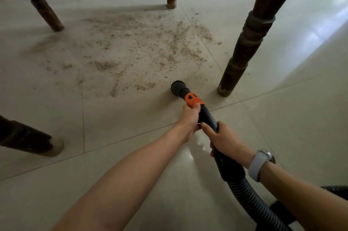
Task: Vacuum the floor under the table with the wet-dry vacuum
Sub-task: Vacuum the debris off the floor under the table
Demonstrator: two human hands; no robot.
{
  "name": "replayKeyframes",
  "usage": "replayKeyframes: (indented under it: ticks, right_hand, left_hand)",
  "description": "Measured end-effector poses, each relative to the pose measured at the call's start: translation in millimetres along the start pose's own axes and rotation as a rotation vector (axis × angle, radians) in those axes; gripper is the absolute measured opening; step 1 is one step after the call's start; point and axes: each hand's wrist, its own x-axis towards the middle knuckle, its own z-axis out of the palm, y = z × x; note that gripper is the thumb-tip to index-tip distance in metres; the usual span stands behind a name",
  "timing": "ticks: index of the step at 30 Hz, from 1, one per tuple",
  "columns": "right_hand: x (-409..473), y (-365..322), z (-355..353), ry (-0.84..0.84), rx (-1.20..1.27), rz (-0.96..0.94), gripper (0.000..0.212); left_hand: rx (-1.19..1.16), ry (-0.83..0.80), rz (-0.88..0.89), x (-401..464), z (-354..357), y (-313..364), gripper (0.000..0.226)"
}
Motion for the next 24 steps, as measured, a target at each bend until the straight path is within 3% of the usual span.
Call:
replayKeyframes:
  ticks: [6,18,24]
  right_hand:
    - [-5.2,7.4,-14.8,0.091,-0.016,0.084,0.032]
    - [7.4,19.9,-28.5,0.193,0.106,0.124,0.035]
    - [20.4,12.0,-44.0,0.120,0.376,0.137,0.035]
  left_hand:
    - [-0.009,-0.099,-0.031,8.6,31.0,-8.5,0.017]
    - [0.139,-0.116,-0.009,18.9,64.0,-3.0,0.037]
    - [0.190,-0.175,0.040,20.9,63.3,7.2,0.035]
